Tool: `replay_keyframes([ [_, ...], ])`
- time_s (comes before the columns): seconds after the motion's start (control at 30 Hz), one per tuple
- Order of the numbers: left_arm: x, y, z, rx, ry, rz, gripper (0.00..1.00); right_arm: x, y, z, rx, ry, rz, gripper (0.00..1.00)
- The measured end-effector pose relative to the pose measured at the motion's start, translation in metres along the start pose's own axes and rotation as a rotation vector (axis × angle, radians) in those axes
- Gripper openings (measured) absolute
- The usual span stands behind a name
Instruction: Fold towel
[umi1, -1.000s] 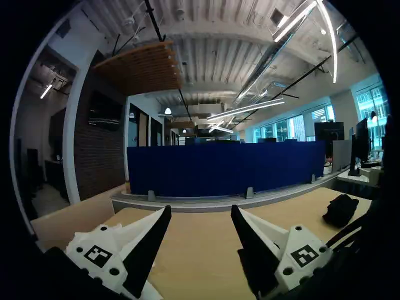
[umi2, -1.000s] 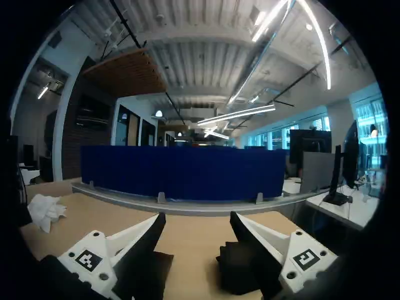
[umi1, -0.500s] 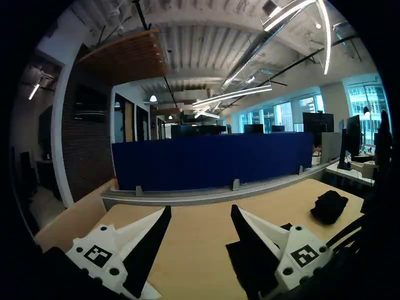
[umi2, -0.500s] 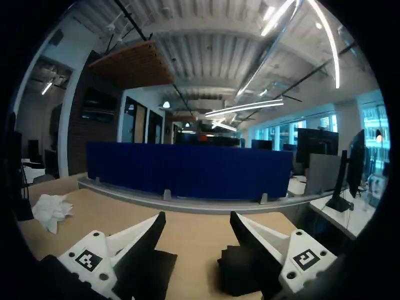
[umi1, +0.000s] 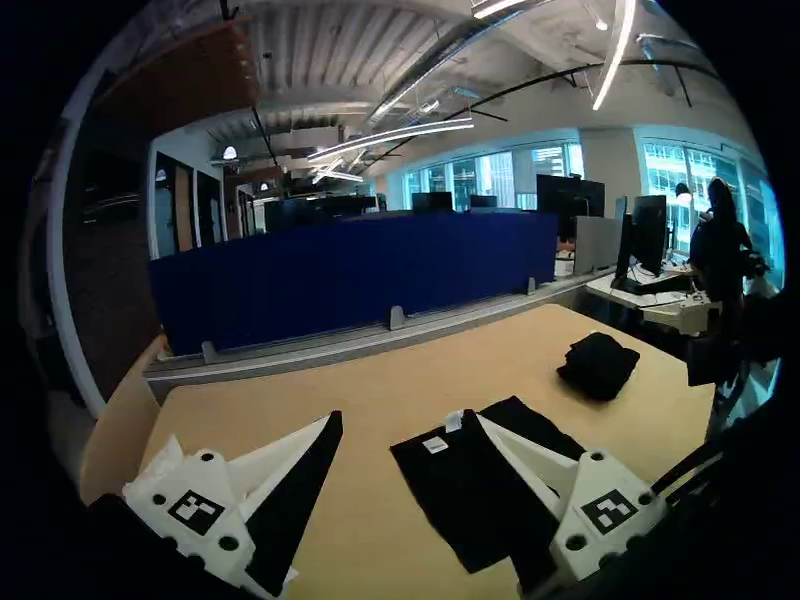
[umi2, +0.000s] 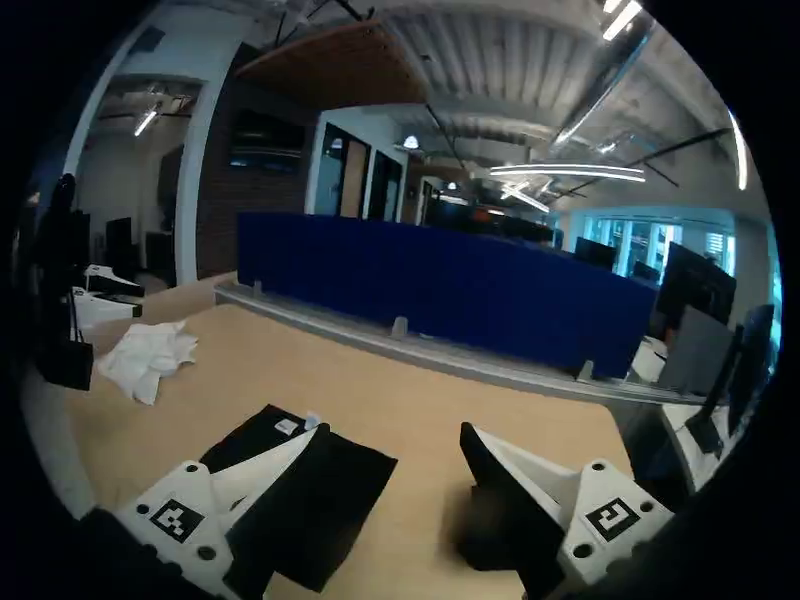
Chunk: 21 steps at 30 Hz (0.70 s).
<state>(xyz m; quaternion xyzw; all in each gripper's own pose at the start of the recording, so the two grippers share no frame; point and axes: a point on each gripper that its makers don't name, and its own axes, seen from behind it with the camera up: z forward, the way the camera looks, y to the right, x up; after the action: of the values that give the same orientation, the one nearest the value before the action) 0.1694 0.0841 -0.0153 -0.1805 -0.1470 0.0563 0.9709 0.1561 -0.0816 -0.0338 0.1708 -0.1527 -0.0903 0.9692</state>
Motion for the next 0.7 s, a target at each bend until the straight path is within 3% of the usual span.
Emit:
replay_keyframes([
  [0.37,-0.056,0.033,0.014,-0.117,-0.142,0.064,0.88,-0.048,-0.033,0.0,0.135,-0.162,-0.04,1.0],
  [0.5,-0.082,0.046,0.015,-0.176,-0.21,0.07,0.88,-0.069,-0.045,-0.001,0.19,-0.233,-0.054,1.0],
  [0.7,-0.106,0.056,0.015,-0.228,-0.26,0.064,0.88,-0.088,-0.051,0.001,0.221,-0.281,-0.065,1.0],
])
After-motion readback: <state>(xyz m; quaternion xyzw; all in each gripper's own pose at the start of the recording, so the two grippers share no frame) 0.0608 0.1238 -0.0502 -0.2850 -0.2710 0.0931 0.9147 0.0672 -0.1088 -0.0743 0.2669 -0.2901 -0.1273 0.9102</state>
